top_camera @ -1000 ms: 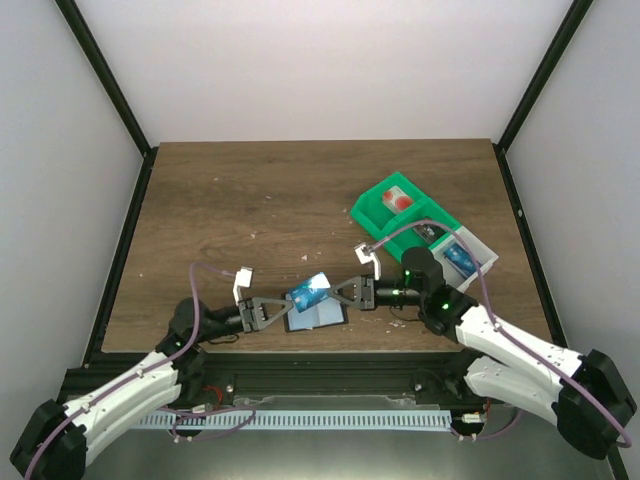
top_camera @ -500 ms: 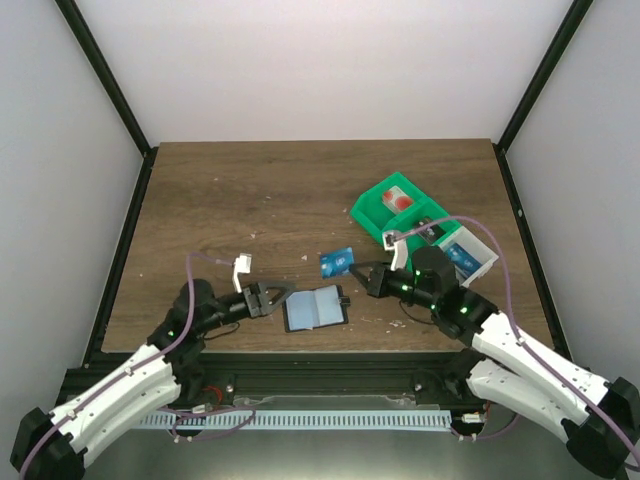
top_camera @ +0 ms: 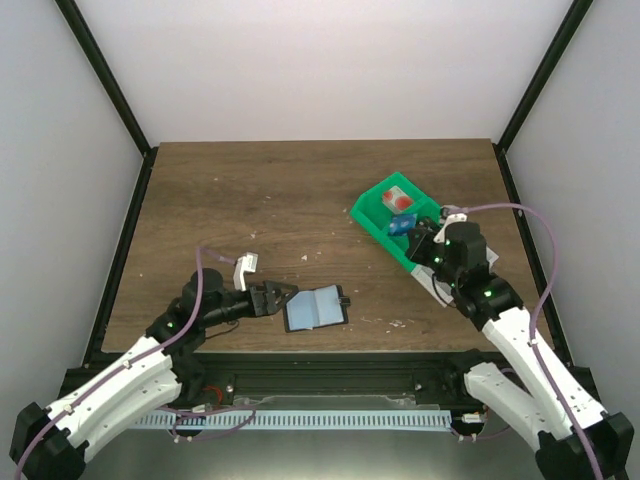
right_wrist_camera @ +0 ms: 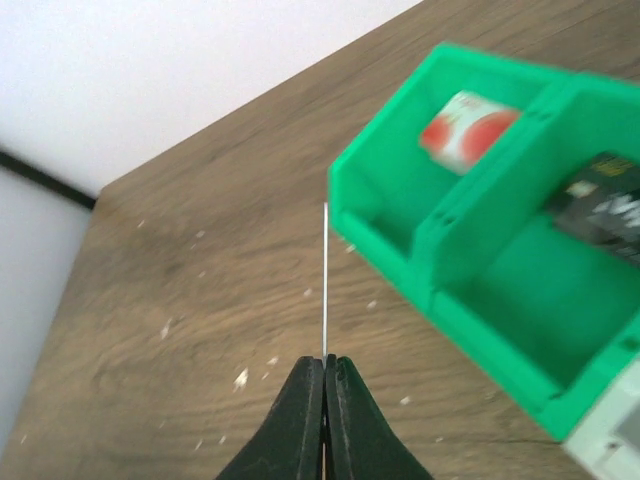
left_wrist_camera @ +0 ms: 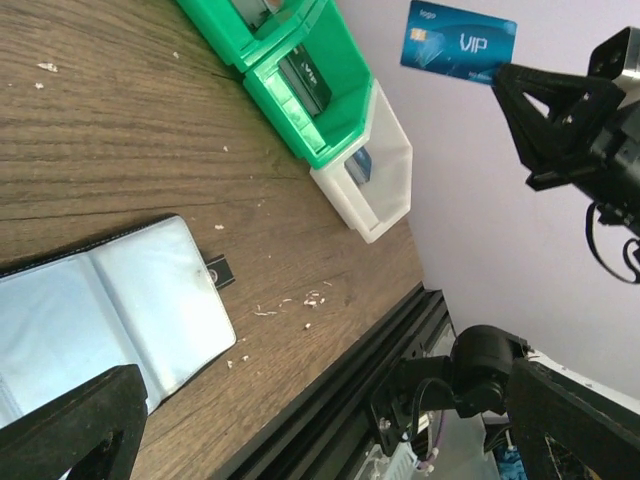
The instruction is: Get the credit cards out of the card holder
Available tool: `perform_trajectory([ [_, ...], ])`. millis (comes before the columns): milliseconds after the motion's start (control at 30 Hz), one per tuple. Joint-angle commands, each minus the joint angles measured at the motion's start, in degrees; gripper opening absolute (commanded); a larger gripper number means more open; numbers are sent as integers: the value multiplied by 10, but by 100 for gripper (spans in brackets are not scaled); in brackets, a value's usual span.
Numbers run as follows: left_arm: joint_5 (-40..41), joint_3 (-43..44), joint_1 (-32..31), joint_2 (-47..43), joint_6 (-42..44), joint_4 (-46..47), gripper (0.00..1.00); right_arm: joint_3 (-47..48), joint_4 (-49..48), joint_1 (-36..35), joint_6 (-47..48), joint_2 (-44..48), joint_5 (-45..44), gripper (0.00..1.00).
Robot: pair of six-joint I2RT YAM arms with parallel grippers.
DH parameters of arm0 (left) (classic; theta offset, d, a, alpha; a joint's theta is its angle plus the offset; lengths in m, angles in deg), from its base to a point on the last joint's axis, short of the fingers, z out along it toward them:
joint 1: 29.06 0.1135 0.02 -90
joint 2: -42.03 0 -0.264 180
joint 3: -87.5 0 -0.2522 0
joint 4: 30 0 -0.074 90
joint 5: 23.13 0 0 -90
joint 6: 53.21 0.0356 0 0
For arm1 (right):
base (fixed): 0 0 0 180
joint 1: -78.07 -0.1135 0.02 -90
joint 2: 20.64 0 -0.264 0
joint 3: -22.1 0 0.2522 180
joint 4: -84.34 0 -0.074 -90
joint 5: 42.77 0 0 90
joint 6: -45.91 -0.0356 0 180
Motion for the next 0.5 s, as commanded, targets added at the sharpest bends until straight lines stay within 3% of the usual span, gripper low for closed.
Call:
perform_trajectory([
  [0, -6, 13, 1, -6, 14, -12, 100, 41, 41, 71, 18, -5, -22, 0],
  [333, -43, -25, 1, -7, 5, -4, 100, 59, 91, 129, 15, -9, -158, 0],
  [467, -53, -42, 1, -13, -1, 4, 100, 57, 97, 156, 24, -15, -146, 0],
])
